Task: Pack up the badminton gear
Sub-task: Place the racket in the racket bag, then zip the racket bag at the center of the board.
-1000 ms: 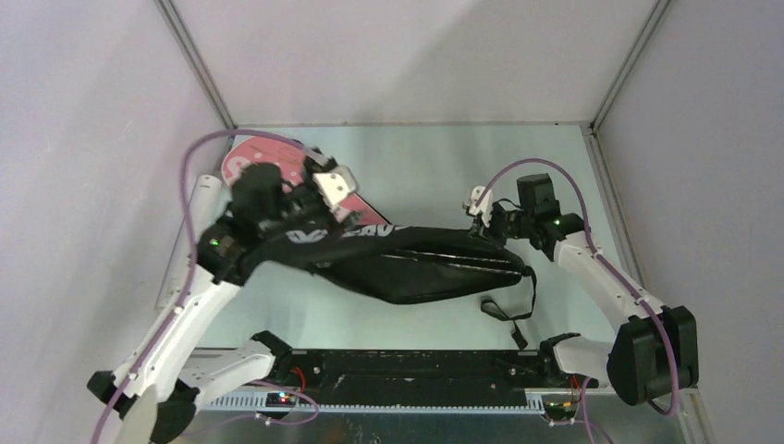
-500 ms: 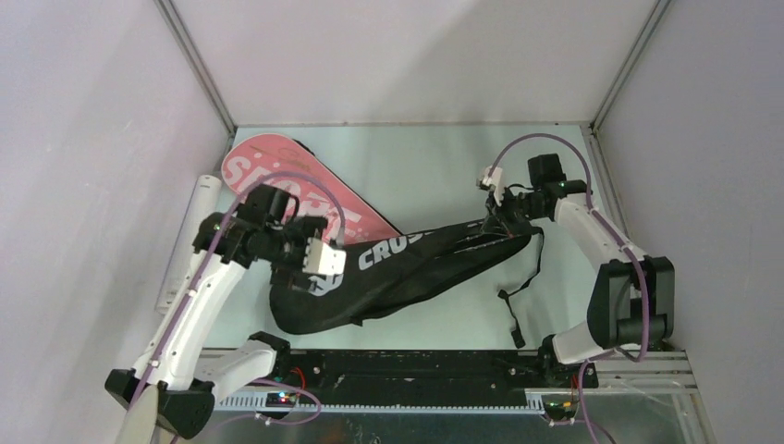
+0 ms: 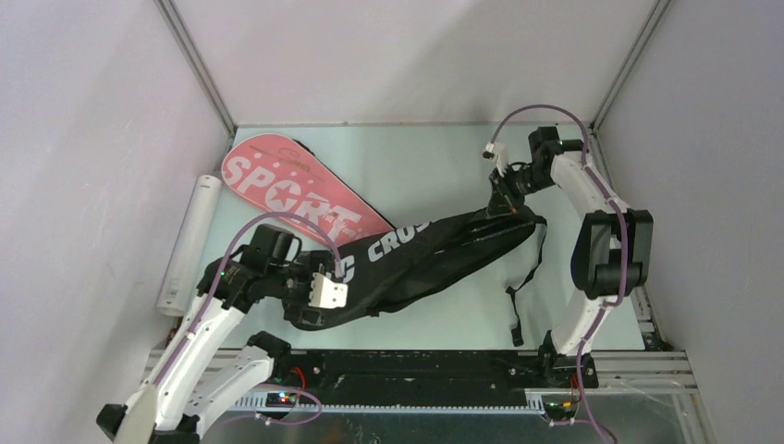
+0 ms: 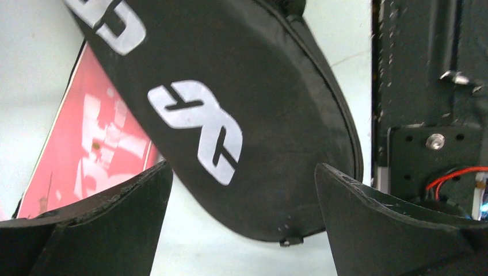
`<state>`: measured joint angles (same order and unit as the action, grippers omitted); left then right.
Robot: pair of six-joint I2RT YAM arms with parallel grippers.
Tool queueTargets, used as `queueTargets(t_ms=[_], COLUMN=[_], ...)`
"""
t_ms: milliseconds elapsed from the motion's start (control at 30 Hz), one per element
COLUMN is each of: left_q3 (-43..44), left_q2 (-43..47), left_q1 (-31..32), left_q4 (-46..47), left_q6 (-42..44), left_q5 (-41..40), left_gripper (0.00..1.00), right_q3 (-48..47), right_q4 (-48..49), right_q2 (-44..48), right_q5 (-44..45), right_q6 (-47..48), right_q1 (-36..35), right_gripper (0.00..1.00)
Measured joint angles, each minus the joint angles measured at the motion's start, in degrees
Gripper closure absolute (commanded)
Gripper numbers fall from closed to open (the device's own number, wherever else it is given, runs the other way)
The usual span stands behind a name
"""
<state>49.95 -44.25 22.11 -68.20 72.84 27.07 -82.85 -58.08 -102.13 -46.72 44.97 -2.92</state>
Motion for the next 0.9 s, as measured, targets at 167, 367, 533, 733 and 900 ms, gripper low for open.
queueTargets(t_ms=[167,367,533,733,900], left_q3=[-7.17,-14.62,-14.62,-14.86,-17.4], left_q2=[0.79,0.59,0.85,-1.73,-2.58], left_q1=[9.31,15.37,20.9,26.99,27.63], left_q4=[8.87,18.25,26.73,33.38,32.89], left_q6=[-7.72,-19.45,-28.89,-29.7,-23.69], left_q5=[-1.53,-4.72,-7.76,-14.67,-16.48], left_gripper=[0.0,0.0,0.0,0.0,0.0], right_q3=[-5.95,-5.77,-4.2,-3.21,-3.23], right_q4=[-4.66,-4.87,-1.79,1.36,2.29], right_q2=[-5.77,-5.86,-5.09,-3.45,-2.49], right_q5=[0.04,0.28,1.81,3.37,3.5], right_q6=[-0.83,-4.68,-12.26,-22.27,-27.12], right_q1=[0.09,0.11,0.11,0.11,0.26], right_gripper=[1.0,1.0,1.0,1.0,1.0])
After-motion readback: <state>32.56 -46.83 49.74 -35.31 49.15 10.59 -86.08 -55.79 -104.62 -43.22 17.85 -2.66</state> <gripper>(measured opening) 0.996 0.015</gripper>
